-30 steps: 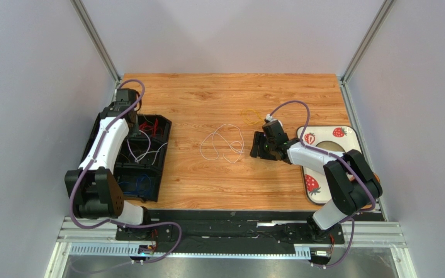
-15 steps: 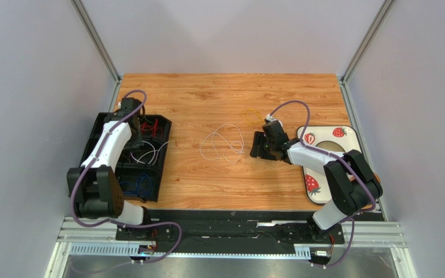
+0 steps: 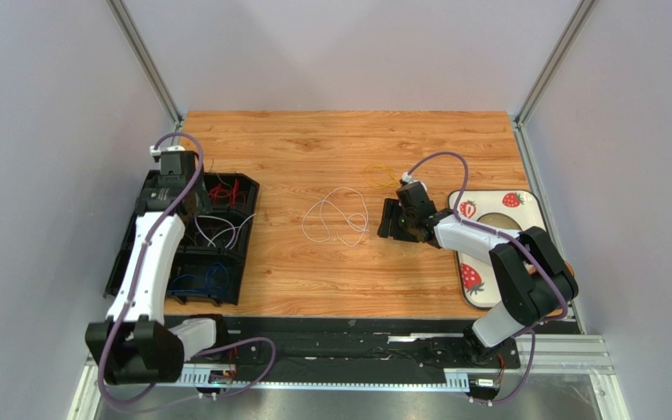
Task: Untangle the cables
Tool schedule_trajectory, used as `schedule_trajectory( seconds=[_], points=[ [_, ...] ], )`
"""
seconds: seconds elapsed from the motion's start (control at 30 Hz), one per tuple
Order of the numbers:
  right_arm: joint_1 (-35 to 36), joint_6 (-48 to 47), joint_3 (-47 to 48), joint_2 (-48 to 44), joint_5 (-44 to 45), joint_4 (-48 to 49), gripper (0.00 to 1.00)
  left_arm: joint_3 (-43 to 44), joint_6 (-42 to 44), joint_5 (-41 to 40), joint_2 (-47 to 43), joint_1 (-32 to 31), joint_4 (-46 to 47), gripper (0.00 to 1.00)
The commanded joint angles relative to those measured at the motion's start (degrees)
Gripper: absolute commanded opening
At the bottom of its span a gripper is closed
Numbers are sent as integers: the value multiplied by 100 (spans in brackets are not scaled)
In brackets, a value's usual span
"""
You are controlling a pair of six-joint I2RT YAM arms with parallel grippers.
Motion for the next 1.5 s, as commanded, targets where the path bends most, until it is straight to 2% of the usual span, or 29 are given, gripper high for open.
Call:
schedule_trajectory(
  seconds=[0.0, 0.1, 0.2, 0.33, 0.4, 0.5, 0.6, 0.73, 0.8, 0.9, 0.97, 1.0, 1.23, 1.47],
  points=[
    [27, -35, -16, -169, 50, 182, 61, 100, 69, -76, -710, -68, 186, 75],
    [27, -35, -60, -248, 59, 226, 61, 136, 105, 397, -1044, -243, 99, 74],
    [27, -18, -104, -292, 76, 270, 61, -31, -130, 1039, -1456, -681, 107, 70],
    [27, -18, 0, -257, 94, 183, 61, -723, -719, 2208, -1949, -1192, 598, 70],
    [19, -44, 106, -161, 76, 25, 61, -866, -975, 2376, -1924, -1690, 836, 70],
    [27, -158, 483, -11, 41, -326, 62, -761, -984, 2324, -1678, -2236, 662, 69],
    [62, -245, 879, 121, 85, -626, 69, -585, -748, 2577, -1616, -2431, 363, 69],
    [159, -439, 1502, 419, 138, -916, 76, -453, -335, 2500, -1782, -2441, -226, 66],
    [238, -588, 1958, 770, 121, -1083, 78, -418, -483, 1940, -2159, -2458, -454, 67],
    [396, -922, 2408, 1289, 155, -1311, 83, -470, -194, 2095, -2774, -2458, -289, 68],
    [423, -1019, 2786, 1526, 147, -1434, 85, -734, -115, 1859, -3212, -2458, -43, 68],
    [449, -1046, 2892, 1727, 121, -1461, 85, -813, -158, 1623, -3363, -2458, -7, 68],
    [555, -1248, 3639, 2406, 392, -1847, 85, -1226, -237, 1375, -4295, -2458, 187, 69],
    [774, -1441, 4069, 2863, 235, -1971, 85, -1271, -237, 1348, -4340, -2458, 213, 69]
  ],
)
